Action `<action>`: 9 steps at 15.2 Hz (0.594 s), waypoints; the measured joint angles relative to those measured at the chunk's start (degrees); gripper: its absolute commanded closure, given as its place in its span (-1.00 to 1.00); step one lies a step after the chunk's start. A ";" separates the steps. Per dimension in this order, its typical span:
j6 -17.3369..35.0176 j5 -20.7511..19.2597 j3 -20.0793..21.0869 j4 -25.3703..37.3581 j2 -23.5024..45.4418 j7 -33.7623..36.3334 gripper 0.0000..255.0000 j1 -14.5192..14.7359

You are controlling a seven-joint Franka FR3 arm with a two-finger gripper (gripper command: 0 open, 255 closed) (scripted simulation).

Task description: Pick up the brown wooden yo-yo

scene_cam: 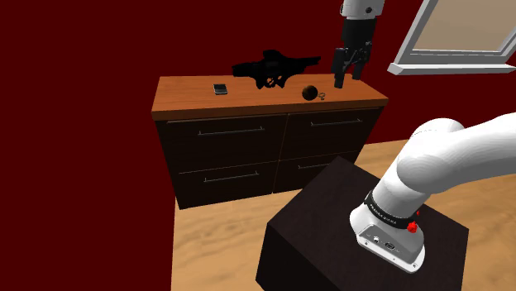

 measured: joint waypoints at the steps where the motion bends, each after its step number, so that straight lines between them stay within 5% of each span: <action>1: 0.00 0.00 0.00 0.00 0.00 0.00 -1.00 0.00; 9: 6.60 -8.65 -12.35 -0.32 4.61 -20.99 -1.00 1.30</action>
